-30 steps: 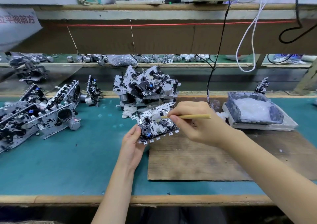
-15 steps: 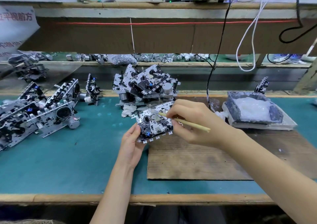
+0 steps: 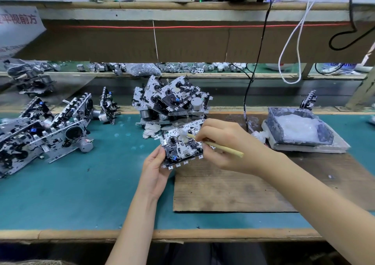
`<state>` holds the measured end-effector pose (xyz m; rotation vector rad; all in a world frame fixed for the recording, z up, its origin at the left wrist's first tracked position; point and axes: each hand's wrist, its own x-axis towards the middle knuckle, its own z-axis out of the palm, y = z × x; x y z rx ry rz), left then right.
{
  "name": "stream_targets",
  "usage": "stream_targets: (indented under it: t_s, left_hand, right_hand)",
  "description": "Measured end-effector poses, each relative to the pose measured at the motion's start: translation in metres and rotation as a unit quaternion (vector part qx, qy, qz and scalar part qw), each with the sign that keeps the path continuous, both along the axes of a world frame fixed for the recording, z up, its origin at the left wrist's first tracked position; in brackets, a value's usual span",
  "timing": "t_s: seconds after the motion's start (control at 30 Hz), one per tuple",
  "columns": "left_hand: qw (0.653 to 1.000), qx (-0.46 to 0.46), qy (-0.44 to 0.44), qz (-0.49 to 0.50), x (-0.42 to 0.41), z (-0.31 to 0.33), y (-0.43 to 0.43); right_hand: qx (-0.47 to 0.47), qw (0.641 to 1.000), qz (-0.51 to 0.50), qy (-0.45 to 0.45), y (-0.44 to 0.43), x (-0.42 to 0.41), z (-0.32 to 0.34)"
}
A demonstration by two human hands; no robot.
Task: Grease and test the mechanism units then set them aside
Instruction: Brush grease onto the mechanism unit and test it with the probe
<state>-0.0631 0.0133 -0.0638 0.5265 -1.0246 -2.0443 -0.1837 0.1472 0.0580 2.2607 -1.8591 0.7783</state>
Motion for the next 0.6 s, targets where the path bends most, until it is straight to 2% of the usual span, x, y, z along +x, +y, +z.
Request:
stream_targets:
  t_s: [0.23, 0.47, 0.53, 0.6]
  left_hand:
    - [1.000, 0.005, 0.002, 0.001, 0.000, -0.001, -0.001]
    - [1.000, 0.013, -0.014, 0.011, 0.001, -0.001, 0.000]
    - [1.000, 0.019, -0.018, 0.016, 0.001, 0.000, -0.001]
    - [0.999, 0.030, -0.021, 0.024, 0.001, -0.001, -0.002]
  right_hand:
    - [-0.055, 0.998, 0.021, -0.017, 0.004, -0.002, 0.000]
    - [-0.046, 0.999, 0.019, -0.009, 0.008, 0.000, -0.002]
    - [-0.068, 0.998, -0.008, -0.005, 0.010, -0.001, -0.002]
    - [-0.087, 0.993, -0.075, 0.020, 0.013, -0.006, -0.005]
